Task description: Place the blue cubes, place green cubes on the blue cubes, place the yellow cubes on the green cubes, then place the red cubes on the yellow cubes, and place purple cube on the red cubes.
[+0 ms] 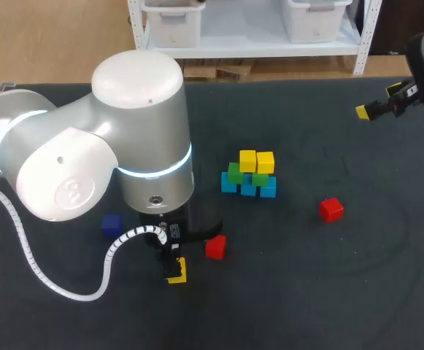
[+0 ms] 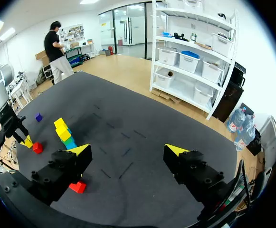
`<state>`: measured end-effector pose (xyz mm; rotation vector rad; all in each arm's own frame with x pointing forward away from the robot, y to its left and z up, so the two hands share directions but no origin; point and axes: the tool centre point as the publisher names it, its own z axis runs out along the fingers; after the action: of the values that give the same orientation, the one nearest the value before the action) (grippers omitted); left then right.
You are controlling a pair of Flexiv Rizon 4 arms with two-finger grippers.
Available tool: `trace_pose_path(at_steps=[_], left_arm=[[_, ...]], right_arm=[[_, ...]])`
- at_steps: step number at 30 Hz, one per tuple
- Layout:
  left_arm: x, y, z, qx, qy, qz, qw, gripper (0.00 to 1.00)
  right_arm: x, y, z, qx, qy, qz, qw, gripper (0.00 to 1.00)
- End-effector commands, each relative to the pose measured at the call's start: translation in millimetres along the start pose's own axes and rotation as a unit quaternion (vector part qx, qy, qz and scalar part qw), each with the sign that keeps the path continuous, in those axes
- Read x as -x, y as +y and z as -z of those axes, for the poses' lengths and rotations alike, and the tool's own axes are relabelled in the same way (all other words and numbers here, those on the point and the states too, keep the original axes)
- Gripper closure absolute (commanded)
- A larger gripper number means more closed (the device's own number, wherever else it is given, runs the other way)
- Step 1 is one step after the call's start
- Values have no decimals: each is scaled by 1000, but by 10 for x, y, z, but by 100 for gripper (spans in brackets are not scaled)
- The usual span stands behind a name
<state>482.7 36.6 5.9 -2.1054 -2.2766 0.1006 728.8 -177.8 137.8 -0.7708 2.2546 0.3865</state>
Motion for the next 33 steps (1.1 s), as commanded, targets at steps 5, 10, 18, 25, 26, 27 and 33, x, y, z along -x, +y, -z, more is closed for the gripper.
trace_pose_path(at_steps=[5,10,18,25,26,27,33], left_arm=[[-68,99,207,-3,4,3,1000,100],[-113,364,551,18,17,-5,1000,100],[-27,760,870,7,19,-21,1000,100],[127,1077,1037,24,35,-37,998,100],[143,1133,1038,24,36,-38,998,100],[156,1201,1039,24,37,-38,998,100],[228,1600,1004,23,62,-36,997,100]], right_arm=[[4,-7,-2,2,0,0,1000,0],[4,-7,-2,2,0,0,1000,0],[4,-7,-2,2,0,0,1000,0],[4,-7,-2,2,0,0,1000,0],[4,-7,-2,2,0,0,1000,0],[4,-7,-2,2,0,0,1000,0],[4,-7,-2,2,0,0,1000,0]])
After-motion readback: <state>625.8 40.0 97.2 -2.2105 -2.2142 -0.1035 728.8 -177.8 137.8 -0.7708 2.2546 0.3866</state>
